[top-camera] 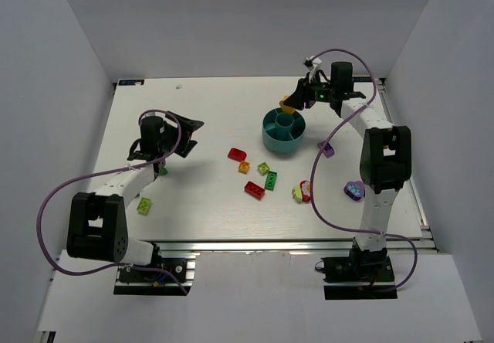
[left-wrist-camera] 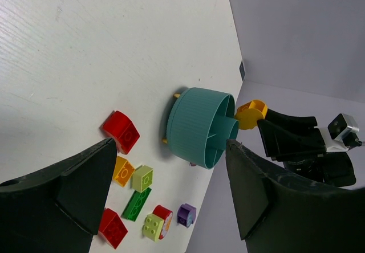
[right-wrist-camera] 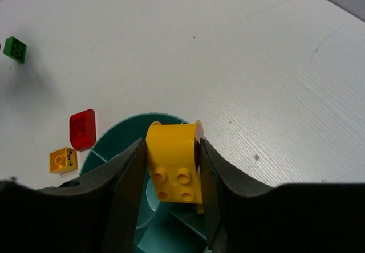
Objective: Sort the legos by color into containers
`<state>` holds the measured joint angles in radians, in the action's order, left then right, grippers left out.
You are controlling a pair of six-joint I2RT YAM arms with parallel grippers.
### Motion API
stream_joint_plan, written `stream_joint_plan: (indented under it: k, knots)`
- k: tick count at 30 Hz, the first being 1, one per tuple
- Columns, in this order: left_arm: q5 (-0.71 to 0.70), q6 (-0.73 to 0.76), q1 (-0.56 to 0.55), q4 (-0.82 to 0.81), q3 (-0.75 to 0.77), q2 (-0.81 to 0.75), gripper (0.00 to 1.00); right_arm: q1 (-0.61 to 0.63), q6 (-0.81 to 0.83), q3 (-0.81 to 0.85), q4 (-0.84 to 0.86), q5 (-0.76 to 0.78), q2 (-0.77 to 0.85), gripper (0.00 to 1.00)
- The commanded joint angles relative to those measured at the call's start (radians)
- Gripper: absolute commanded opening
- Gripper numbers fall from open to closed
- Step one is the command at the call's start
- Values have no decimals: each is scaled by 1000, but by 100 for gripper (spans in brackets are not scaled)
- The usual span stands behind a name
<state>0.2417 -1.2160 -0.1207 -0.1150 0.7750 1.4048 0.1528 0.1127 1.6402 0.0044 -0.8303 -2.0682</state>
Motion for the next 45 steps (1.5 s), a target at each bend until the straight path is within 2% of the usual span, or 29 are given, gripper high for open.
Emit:
stream_joint_plan:
  k: [1, 6, 7, 8, 9, 17, 19, 20, 21, 22, 23, 24, 25, 26, 27, 29, 30, 32, 33, 34, 35, 36, 37, 39, 41, 45]
  knots:
    - [8, 4, -2, -25, -14, -6, 86, 2, 2, 30, -30, -29, -4, 48]
    - [8, 4, -2, -25, -20, -9, 86, 1, 18, 43, -50, -16, -18, 62]
    - [10, 4, -2, -26, -20, -10, 86, 1, 19, 44, -52, -13, -20, 69]
    - [10, 4, -2, -26, -22, -10, 86, 1, 21, 44, -53, -9, -18, 81]
    - [11, 4, -2, -26, -20, -10, 86, 1, 30, 44, -58, -6, -18, 89]
    - [28, 18, -2, -32, -22, -6, 86, -2, 169, 21, -17, 102, 100, 89]
    - [39, 32, -2, -40, -28, -3, 83, -4, 238, 24, -32, 100, 131, 89]
    - [44, 38, -2, -43, -28, 0, 78, -6, 272, 38, -70, 79, 132, 89]
    - [57, 55, -2, -48, -29, 0, 72, -10, 313, 84, -125, 35, 128, 85]
    - [67, 64, -2, -54, -32, 3, 64, -18, 359, 105, -246, -75, 126, 79]
    - [74, 85, -4, -57, -31, 3, 53, -19, 443, 119, -300, -119, 129, 73]
    - [86, 99, -5, -49, -33, 6, 35, -19, 487, 125, -357, -160, 144, 57]
    - [91, 114, -7, -43, -28, 5, 27, -16, 543, 118, -468, -249, 157, 48]
    - [94, 130, -14, -34, -22, 6, 20, -10, 641, 104, -516, -272, 172, 39]
    - [97, 169, -19, 1, -14, 10, 11, -3, 692, 86, -565, -288, 207, 25]
    - [91, 220, -48, 50, 22, 23, 8, 46, 807, 27, -739, -274, 240, 20]
    - [87, 269, -60, 101, 38, 29, 8, 74, 911, 8, -791, -244, 265, 23]
    - [68, 337, -107, 162, 82, 65, 14, 174, 943, -87, -831, -126, 293, 32]
    - [59, 355, -125, 220, 99, 78, 20, 213, 882, -130, -777, -72, 327, 40]
    - [29, 375, -140, 250, 116, 107, 35, 287, 824, -217, -720, 35, 344, 45]
    - [15, 404, -167, 279, 130, 120, 42, 318, 774, -253, -668, 72, 368, 50]
    - [-1, 412, -177, 322, 144, 126, 48, 349, 686, -281, -576, 106, 375, 66]
    - [-14, 415, -181, 334, 144, 126, 56, 403, 644, -299, -537, 172, 375, 74]
    - [-57, 408, -183, 351, 115, 105, 60, 457, 579, -312, -465, 238, 353, 89]
    - [-103, 400, -185, 359, 95, 56, 66, 524, 503, -284, -413, 347, 327, 89]
    - [-140, 386, -183, 370, 57, -12, 68, 588, 401, -231, -328, 469, 237, 90]
